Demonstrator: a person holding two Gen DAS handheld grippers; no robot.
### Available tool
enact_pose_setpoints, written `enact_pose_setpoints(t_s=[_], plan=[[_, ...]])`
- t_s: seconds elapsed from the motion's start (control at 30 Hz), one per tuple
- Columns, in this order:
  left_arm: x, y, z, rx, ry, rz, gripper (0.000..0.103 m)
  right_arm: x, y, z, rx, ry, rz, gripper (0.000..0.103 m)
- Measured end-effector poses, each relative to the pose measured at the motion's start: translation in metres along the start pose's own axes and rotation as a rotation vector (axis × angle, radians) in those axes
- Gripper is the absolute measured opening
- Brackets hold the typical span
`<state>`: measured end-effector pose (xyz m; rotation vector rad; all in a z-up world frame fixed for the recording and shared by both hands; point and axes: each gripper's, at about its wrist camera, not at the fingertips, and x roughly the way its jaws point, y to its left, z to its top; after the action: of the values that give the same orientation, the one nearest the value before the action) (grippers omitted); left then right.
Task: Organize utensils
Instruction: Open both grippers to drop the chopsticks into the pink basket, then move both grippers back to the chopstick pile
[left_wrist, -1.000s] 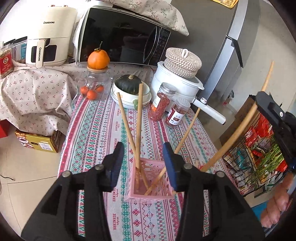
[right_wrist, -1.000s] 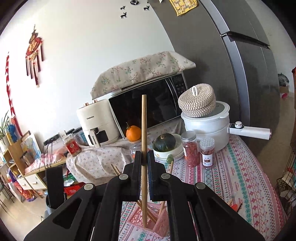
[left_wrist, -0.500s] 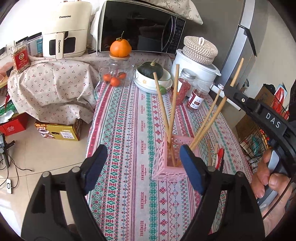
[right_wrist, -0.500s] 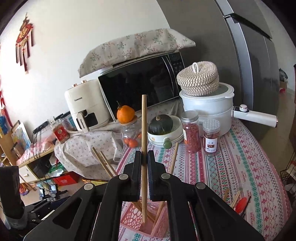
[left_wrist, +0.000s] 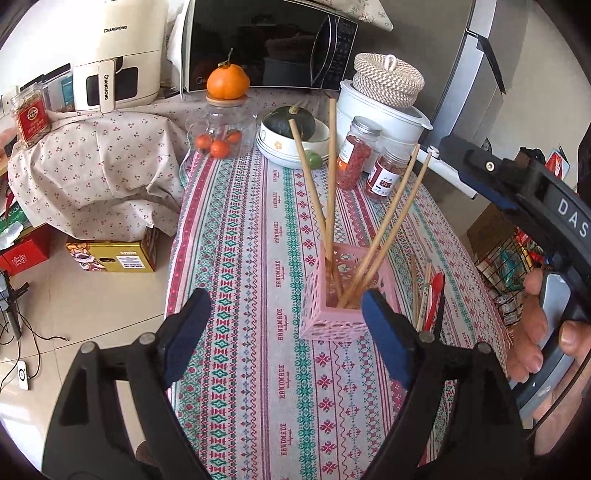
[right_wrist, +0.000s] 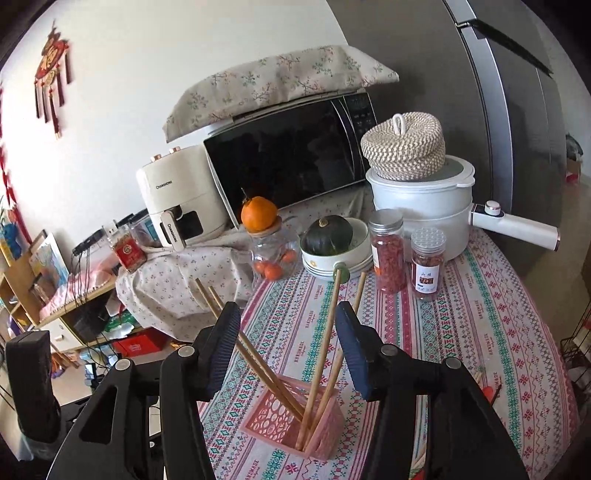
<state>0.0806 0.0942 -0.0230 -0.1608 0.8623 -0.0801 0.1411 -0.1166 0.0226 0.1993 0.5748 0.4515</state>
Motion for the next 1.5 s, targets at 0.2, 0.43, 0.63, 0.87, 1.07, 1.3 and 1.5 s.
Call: enact_pose_setpoints(t_s=[0.2, 0.43, 0.63, 0.87, 1.07, 1.3, 1.5], plan=[[-0.002, -0.016, -0.006, 0.045, 0.009, -0.019, 0.09, -0.028, -0.028, -0.005, -0.041, 0.026, -0.06, 0.067], [0.002, -0.043, -0.017, 0.118, 0.036, -0.025, 0.097, -0.048, -0.075, -0.023, -0.036, 0.112, -0.171, 0.071], [0.011, -0.077, -0.027, 0.209, 0.063, -0.044, 0.102, -0.053, -0.111, -0.039, -0.009, 0.221, -0.234, 0.076], [0.031, -0.129, -0.039, 0.333, 0.122, -0.059, 0.102, -0.044, -0.155, -0.059, 0.069, 0.392, -0.348, 0.079], [0.057, -0.167, -0.042, 0.34, 0.222, -0.073, 0.102, -0.04, -0.206, -0.075, 0.207, 0.523, -0.434, 0.079], [0.107, -0.193, -0.026, 0.315, 0.303, -0.092, 0.07, -0.038, -0.234, -0.076, 0.221, 0.545, -0.479, 0.079], [0.158, -0.202, -0.013, 0.254, 0.353, -0.077, 0.036, -0.032, -0.246, -0.077, 0.226, 0.562, -0.478, 0.078]])
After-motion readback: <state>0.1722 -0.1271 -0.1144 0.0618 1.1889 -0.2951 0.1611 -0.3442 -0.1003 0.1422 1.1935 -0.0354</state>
